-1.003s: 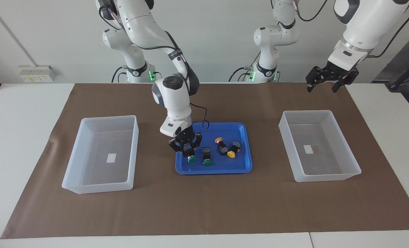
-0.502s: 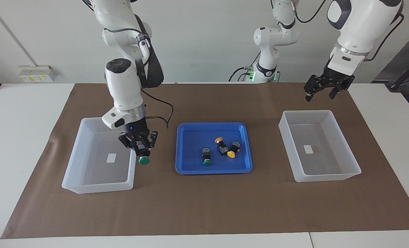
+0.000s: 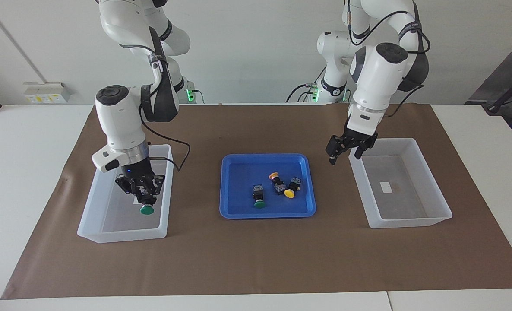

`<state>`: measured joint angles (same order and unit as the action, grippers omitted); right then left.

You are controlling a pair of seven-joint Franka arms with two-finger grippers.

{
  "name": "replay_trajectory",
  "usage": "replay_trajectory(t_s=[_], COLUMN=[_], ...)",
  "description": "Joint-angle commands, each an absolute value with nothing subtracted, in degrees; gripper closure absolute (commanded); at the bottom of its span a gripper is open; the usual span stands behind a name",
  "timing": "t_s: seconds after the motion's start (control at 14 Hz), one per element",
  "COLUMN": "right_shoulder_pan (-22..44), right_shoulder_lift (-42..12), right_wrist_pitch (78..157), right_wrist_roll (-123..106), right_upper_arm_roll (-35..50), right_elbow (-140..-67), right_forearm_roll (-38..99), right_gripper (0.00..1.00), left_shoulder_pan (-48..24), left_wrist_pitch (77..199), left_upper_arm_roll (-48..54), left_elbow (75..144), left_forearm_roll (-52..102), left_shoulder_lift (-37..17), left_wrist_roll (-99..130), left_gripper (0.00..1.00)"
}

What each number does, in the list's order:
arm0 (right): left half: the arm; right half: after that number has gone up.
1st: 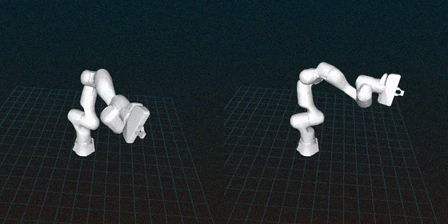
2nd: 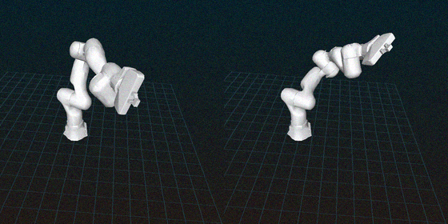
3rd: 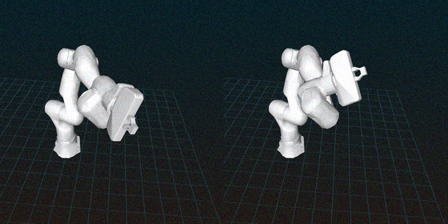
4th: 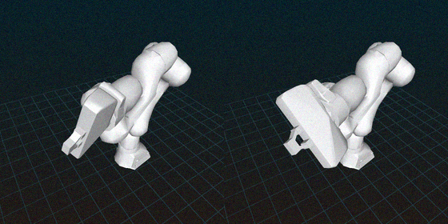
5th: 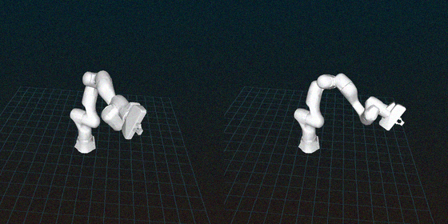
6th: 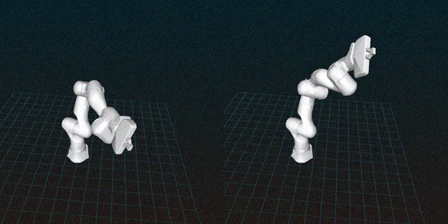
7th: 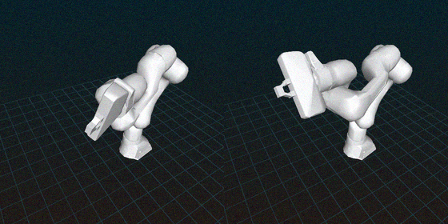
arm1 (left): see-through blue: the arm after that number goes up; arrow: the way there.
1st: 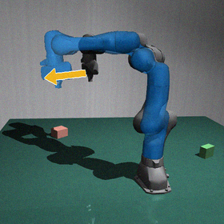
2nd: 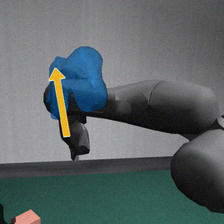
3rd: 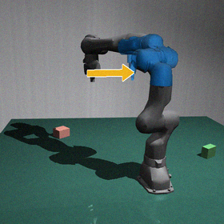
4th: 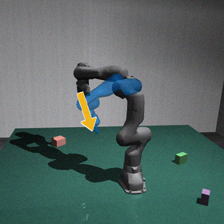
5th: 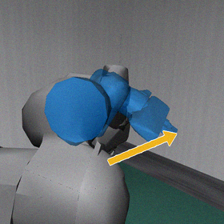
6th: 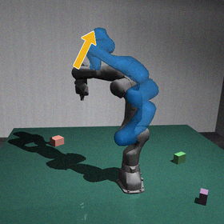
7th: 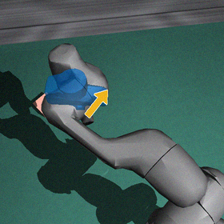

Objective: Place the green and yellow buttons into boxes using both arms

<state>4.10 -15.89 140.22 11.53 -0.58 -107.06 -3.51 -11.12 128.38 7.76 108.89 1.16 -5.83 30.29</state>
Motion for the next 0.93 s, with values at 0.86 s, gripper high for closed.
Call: replay_trajectory(t_s=[0.86], right_shoulder_pan=[-3.3], right_shoulder_lift=[-25.0], right_wrist_pitch=[148.2], right_wrist_roll=[9.1], right_upper_arm_roll=[0.4], right_elbow=[-103.2], right_forearm_roll=[-0.2], right_gripper=[1.00], left_shoulder_pan=[-22.1], left_wrist_pitch=[143.2], left_upper_arm_roll=[6.7], left_elbow=[115.8], left_forearm_roll=[-2.0], left_shoulder_lift=[-14.7], left_wrist_roll=[7.4], left_gripper=[0.00])
